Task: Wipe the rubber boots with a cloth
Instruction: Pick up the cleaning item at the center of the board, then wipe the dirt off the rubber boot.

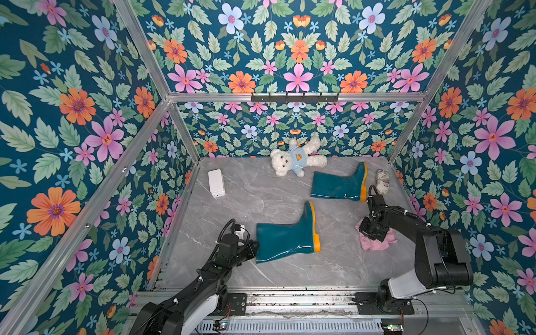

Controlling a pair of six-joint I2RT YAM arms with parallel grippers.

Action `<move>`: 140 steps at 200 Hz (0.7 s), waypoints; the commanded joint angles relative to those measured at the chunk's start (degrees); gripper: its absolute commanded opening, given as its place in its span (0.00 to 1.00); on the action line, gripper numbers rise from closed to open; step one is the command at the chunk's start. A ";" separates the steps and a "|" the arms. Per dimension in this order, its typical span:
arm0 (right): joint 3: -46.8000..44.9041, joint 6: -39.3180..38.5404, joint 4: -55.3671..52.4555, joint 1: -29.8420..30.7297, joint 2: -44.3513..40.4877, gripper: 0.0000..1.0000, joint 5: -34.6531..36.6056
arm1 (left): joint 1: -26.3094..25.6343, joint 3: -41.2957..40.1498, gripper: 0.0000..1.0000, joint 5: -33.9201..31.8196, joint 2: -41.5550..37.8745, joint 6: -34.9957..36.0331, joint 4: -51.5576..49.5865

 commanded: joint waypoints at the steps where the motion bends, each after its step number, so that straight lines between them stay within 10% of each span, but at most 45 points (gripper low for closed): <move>1: -0.32 -1.56 1.88 0.64 0.46 0.00 -5.97 | -0.01 0.78 0.00 -0.64 0.66 0.77 -0.12; 74: 15.29 -6.12 -2.10 23.20 -7.29 0.00 -2.64 | 0.09 1.40 0.00 -1.82 1.42 1.34 -0.47; 140: 41.65 -4.83 -1.10 44.01 20.95 0.00 -9.72 | 0.79 0.75 0.00 -2.44 -0.39 0.64 -0.95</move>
